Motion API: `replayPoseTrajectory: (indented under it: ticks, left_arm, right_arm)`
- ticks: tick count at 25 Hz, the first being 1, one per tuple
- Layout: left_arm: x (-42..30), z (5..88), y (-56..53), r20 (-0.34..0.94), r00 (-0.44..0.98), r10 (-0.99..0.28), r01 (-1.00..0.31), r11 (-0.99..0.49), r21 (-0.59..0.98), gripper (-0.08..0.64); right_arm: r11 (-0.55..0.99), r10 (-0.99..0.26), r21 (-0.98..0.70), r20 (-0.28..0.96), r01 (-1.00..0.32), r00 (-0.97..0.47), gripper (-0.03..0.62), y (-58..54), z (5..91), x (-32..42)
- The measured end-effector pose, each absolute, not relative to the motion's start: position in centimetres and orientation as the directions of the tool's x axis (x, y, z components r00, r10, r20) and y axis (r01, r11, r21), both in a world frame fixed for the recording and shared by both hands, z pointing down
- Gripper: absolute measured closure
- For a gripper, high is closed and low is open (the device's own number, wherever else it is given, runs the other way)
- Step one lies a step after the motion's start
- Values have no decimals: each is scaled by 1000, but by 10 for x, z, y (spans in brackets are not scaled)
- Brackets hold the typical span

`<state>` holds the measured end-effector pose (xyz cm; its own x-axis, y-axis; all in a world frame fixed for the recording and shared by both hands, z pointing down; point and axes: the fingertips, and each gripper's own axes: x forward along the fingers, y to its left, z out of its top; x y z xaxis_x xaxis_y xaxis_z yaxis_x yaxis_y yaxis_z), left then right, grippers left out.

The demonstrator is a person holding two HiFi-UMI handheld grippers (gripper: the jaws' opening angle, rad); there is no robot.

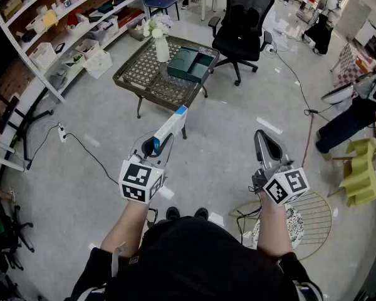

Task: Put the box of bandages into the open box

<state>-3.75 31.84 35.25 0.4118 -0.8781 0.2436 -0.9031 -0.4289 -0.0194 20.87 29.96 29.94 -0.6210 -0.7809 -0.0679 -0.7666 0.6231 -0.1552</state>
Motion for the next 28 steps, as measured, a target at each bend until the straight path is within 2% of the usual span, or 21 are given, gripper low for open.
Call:
replayPoseTrajectory:
  ticks: [15,20,28]
  left_arm:
    - [-10,350,322,245,391,-887,-915,-403,0,482]
    - [-7,347,326,235,376,-896,-922,-388,-6,482]
    - [-7,354,307,228,376,-898,-923,-385,9,482]
  right_arm:
    - [629,-776,-163,-81,-760,-625,585,313,302,244]
    - [672,-740,-146,-90,-726,-666,584,331,303,247]
    - [682,-728,-198,-94,-704,-679,583,313,310,245]
